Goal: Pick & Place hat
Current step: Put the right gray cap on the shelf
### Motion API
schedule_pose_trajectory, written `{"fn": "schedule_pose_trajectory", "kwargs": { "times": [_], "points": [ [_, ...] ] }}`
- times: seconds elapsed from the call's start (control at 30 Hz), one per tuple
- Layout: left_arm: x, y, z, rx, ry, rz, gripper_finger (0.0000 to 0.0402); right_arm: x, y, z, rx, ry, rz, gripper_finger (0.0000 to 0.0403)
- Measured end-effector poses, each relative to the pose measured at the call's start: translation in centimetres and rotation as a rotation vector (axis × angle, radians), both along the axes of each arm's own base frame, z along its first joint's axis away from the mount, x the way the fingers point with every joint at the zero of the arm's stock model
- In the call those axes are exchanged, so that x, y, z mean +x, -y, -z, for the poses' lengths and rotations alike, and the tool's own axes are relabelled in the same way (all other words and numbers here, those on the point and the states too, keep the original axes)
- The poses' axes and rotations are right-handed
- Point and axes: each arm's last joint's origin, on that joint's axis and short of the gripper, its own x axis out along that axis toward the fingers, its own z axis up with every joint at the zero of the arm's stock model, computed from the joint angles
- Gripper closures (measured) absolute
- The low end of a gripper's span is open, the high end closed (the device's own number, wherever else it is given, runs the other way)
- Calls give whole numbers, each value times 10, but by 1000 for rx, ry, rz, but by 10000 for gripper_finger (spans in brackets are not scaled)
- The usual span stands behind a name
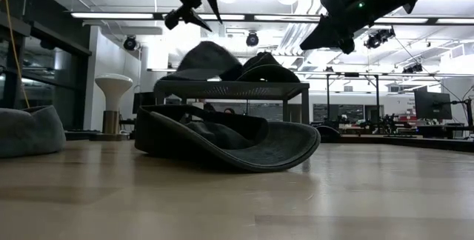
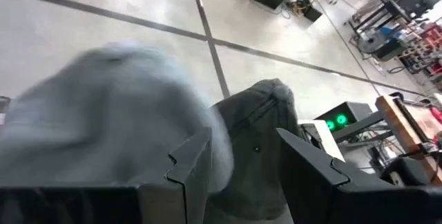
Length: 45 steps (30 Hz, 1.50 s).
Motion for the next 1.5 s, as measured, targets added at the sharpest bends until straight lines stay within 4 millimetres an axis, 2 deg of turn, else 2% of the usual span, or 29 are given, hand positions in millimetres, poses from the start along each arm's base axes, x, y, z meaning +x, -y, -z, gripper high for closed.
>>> {"fn": "schedule_pose_trajectory", "kwargs": {
  "times": [0.17, 0.83, 1.1, 1.23, 1.33, 1.43, 1.5],
  "points": [
    [-4, 2, -7, 11, 30, 25, 249, 0, 0, 0, 12, 6, 8, 403],
    [-2, 3, -6, 5, 25, 76, 249, 0, -1, 0, 14, 8, -2, 403],
    [-16, 10, -24, 102, -3, 162, 250, 0, -1, 0, 16, 8, -7, 403],
    [-28, 16, -33, 189, -83, 278, 250, 0, -1, 0, 22, 5, -18, 403],
    [-39, 23, -35, 262, -215, 401, 250, 0, -1, 1, 26, 2, -22, 403],
    [-52, 29, -30, 269, -365, 505, 250, 0, -1, 1, 28, -4, -22, 403],
    [-61, 32, -22, 213, -464, 535, 250, 0, -2, 2, 31, -9, -22, 403]
  ]
}}
